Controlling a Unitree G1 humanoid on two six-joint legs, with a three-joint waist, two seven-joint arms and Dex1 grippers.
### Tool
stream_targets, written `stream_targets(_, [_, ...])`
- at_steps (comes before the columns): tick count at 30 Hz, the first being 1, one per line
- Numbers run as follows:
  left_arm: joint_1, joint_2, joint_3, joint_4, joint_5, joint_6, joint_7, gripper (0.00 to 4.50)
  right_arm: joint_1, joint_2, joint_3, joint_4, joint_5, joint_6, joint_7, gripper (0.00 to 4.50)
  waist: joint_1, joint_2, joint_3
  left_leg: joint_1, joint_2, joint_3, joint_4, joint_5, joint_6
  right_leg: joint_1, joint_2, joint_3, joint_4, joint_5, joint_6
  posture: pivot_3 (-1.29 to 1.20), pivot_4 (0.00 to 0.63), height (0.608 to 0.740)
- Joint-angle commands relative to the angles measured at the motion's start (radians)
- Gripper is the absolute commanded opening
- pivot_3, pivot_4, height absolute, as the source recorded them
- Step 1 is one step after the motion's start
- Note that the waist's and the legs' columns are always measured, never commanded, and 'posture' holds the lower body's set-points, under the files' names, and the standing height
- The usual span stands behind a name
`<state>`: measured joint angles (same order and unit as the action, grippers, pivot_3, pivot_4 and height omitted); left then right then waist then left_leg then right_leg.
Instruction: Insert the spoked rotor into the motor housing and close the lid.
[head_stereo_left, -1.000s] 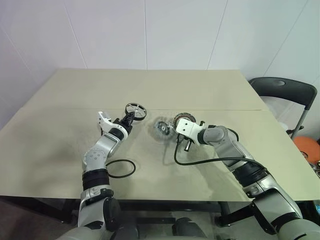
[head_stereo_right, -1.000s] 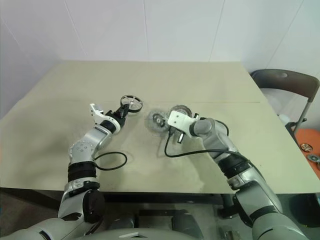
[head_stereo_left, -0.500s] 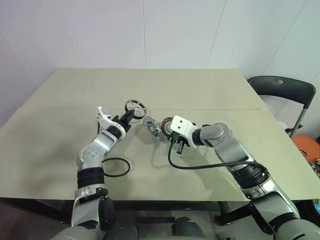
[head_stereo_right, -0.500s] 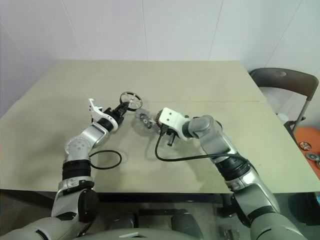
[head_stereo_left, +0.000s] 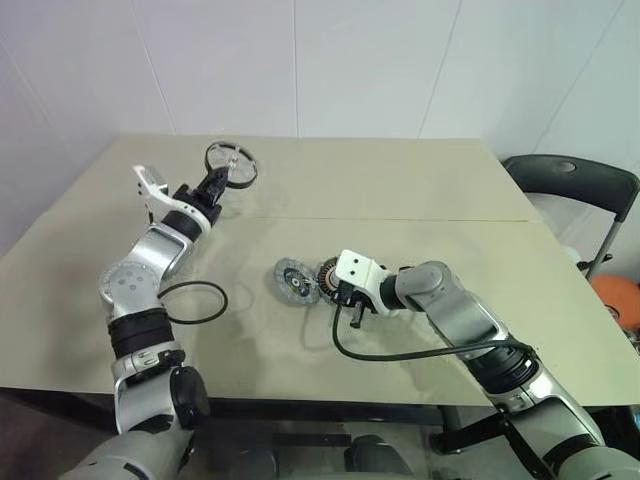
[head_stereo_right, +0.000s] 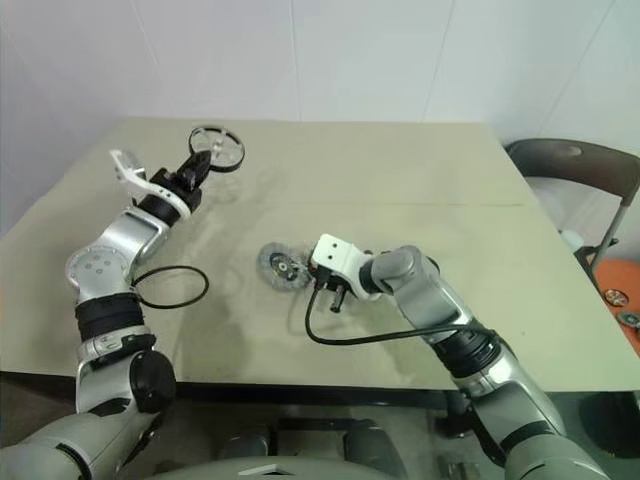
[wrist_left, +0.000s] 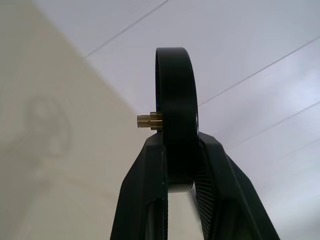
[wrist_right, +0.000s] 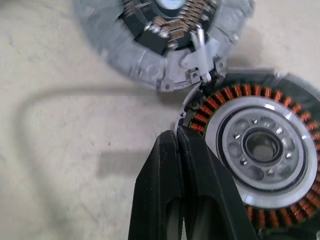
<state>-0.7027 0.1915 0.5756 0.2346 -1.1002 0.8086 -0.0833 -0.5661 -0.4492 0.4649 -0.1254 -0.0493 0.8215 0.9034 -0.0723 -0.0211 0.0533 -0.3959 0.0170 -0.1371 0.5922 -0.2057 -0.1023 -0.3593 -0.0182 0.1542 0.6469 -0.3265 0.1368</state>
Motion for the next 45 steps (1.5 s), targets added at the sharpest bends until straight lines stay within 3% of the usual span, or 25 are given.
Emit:
stream_targets(1, [-0.040, -0.024, -0.009, -0.066, -0.068, 0.022, 0.036, 0.42, -0.037, 0.051, -0.016, -0.031, 0.038, 0.002, -0.016, 0.04, -0.001, 0.000, 0.000, 0.000, 0.000, 0.000, 0.000, 0.000, 0.000, 0.000, 0.000, 0.000, 0.000, 0.000, 0.000, 0.00, 0.000, 0.740])
stream_targets(8, [-0.014, -0.069, -0.029, -0.065, -0.070, 0.022, 0.064, 0.42, -0.111, 0.167, -0.122, 0.110, 0.056, 0.041, -0.164, 0.04, 0.005, 0.000, 0.000, 0.000, 0.000, 0.000, 0.000, 0.000, -0.001, -0.001, 0.000, 0.000, 0.001, 0.000, 0.000, 0.00, 0.000, 0.740])
stream_targets(17, [-0.009, -0.078, -0.034, -0.070, -0.072, 0.018, 0.071, 0.42, -0.122, 0.173, -0.125, 0.137, 0.075, 0.039, -0.204, 0.04, 0.003, 0.000, 0.000, -0.004, 0.000, 0.000, 0.000, 0.000, -0.001, -0.004, 0.000, 0.000, 0.001, 0.000, 0.000, 0.00, 0.000, 0.740])
stream_targets(21, [-0.014, -0.111, -0.037, -0.082, -0.102, 0.027, 0.100, 0.42, -0.109, 0.253, -0.161, 0.229, 0.070, 0.034, -0.313, 0.04, 0.003, 0.000, 0.000, -0.005, 0.000, 0.000, 0.000, 0.001, -0.001, -0.005, 0.000, 0.000, 0.002, 0.000, 0.000, 0.00, 0.000, 0.740])
stream_targets(26, [-0.015, -0.139, -0.046, -0.087, -0.124, 0.033, 0.126, 0.42, -0.098, 0.290, -0.203, 0.247, 0.101, 0.005, -0.345, 1.26, 0.003, 0.000, 0.000, -0.005, 0.000, 0.000, 0.001, 0.001, -0.001, -0.005, 0.000, 0.000, 0.002, 0.000, 0.000, 0.00, 0.000, 0.740])
stream_targets(27, [-0.015, -0.145, -0.048, -0.089, -0.133, 0.036, 0.132, 0.42, -0.102, 0.296, -0.222, 0.249, 0.111, -0.008, -0.349, 1.26, 0.003, 0.000, 0.000, -0.005, 0.000, 0.000, 0.001, 0.001, -0.001, -0.005, 0.000, 0.000, 0.002, 0.000, 0.000, 0.00, 0.000, 0.740])
stream_targets(38, [0.071, -0.217, -0.074, -0.116, -0.277, 0.124, 0.226, 0.42, -0.122, 0.257, -0.269, 0.288, 0.136, -0.081, -0.336, 1.26, 0.001, 0.000, 0.000, -0.005, 0.000, 0.000, 0.002, 0.001, -0.001, -0.004, 0.000, 0.000, 0.002, 0.000, 0.000, 0.00, 0.000, 0.740])
stream_targets(45, [0.158, -0.258, -0.109, -0.071, -0.276, 0.140, 0.228, 0.42, -0.136, 0.225, -0.285, 0.302, 0.121, -0.103, -0.360, 1.26, 0.004, 0.000, 0.000, -0.005, 0.000, 0.000, 0.003, 0.001, -0.001, -0.004, 0.000, 0.000, 0.002, 0.000, 0.000, 0.00, 0.000, 0.740])
